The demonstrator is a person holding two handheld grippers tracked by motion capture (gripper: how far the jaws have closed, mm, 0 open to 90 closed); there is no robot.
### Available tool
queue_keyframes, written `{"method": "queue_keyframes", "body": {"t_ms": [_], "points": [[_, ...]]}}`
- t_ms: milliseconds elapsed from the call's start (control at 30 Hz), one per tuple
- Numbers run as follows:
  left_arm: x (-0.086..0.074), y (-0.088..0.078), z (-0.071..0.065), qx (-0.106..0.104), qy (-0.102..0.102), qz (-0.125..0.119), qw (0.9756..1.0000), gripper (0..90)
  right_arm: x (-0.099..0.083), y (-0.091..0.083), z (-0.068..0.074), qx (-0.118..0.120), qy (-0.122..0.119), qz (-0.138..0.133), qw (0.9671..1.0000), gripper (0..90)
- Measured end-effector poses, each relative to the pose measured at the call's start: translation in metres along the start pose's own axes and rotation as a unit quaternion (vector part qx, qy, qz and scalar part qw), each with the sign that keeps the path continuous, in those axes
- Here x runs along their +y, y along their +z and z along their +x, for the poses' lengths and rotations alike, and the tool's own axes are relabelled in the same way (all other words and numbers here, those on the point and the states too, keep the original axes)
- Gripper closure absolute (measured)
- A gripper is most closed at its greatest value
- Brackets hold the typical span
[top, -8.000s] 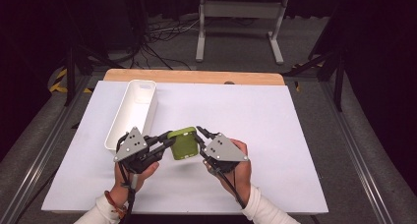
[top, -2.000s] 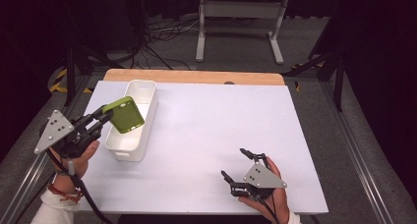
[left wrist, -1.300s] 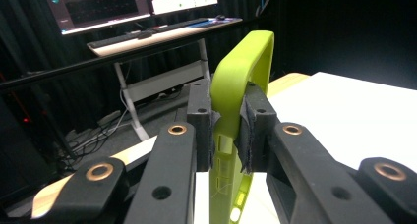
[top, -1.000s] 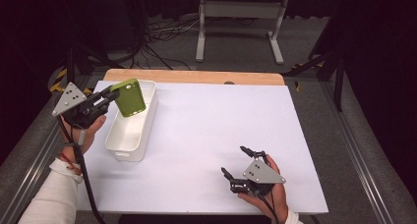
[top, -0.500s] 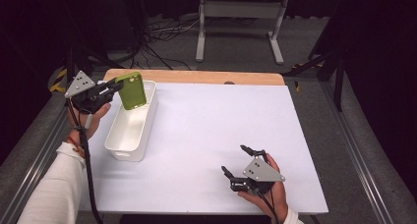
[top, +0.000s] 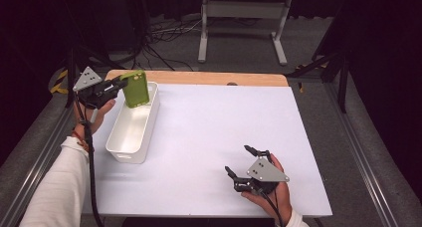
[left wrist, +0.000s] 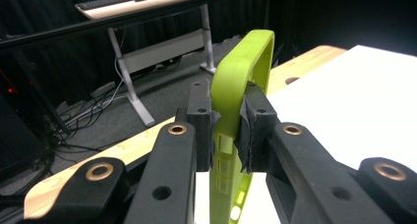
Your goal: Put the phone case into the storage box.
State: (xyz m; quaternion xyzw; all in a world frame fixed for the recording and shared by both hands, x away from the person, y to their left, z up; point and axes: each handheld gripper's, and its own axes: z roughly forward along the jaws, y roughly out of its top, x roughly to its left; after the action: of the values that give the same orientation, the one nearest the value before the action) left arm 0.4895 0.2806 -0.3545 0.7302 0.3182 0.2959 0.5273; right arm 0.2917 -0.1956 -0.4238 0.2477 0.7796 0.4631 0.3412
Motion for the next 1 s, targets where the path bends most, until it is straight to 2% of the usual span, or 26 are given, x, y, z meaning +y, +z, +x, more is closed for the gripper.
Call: {"method": "queue_keyframes", "body": {"t_ms": [300,367,533,733,1000], "points": [[-0.006,0.018,0.002,-0.005,0.006,0.019,0.9998,78.3,-0.002,-0.002,0.000,0.000,0.002,0.003,1.0000,16.5],[-0.007,0.021,0.003,-0.009,0.004,0.015,0.9998,78.4,-0.002,-0.003,0.000,0.000,0.002,0.006,1.0000,16.5],[-0.009,0.030,0.005,-0.018,0.007,0.025,0.9995,78.4,-0.004,-0.002,0.001,-0.002,0.004,0.011,0.9999,16.5],[-0.015,0.043,0.008,-0.019,0.009,0.032,0.9993,78.3,-0.004,0.001,0.002,0.001,0.003,0.019,0.9998,16.5],[-0.021,0.052,0.015,-0.024,0.000,0.034,0.9991,78.3,-0.005,0.006,0.004,0.008,0.001,0.025,0.9997,16.7]]}}
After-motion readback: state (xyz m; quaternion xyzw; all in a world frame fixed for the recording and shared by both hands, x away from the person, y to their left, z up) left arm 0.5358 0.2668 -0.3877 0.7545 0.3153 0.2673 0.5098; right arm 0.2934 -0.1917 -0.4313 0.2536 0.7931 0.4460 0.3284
